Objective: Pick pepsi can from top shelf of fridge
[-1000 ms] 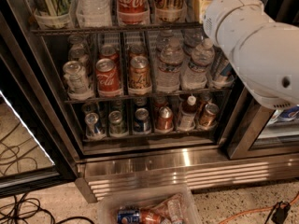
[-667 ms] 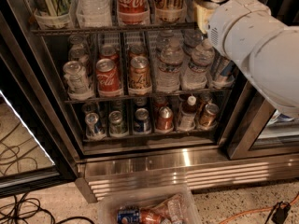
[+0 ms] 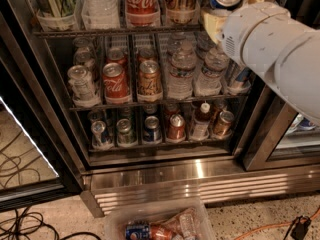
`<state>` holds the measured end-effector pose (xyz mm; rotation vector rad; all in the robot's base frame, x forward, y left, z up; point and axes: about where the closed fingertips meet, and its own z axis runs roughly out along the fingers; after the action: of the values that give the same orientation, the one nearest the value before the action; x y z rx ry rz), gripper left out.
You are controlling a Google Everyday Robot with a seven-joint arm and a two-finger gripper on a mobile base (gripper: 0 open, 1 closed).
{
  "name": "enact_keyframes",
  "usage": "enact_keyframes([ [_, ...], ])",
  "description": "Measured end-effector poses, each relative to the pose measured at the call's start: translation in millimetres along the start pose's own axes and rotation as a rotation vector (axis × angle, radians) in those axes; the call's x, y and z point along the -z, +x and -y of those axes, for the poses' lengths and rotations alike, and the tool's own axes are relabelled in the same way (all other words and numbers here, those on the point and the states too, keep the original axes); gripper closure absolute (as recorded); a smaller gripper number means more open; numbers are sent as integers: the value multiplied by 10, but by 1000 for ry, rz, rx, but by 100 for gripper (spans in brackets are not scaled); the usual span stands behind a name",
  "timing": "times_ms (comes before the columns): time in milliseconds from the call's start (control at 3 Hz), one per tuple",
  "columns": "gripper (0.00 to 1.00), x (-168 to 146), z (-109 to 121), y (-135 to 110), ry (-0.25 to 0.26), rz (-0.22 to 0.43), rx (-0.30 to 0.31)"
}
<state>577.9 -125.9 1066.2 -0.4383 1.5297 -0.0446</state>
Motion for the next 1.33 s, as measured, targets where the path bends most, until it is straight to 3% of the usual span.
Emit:
enact_keyframes([
  [1000, 100, -18, 52, -364, -11, 59, -18],
  [1333, 100, 21, 57, -381, -12, 58, -13],
])
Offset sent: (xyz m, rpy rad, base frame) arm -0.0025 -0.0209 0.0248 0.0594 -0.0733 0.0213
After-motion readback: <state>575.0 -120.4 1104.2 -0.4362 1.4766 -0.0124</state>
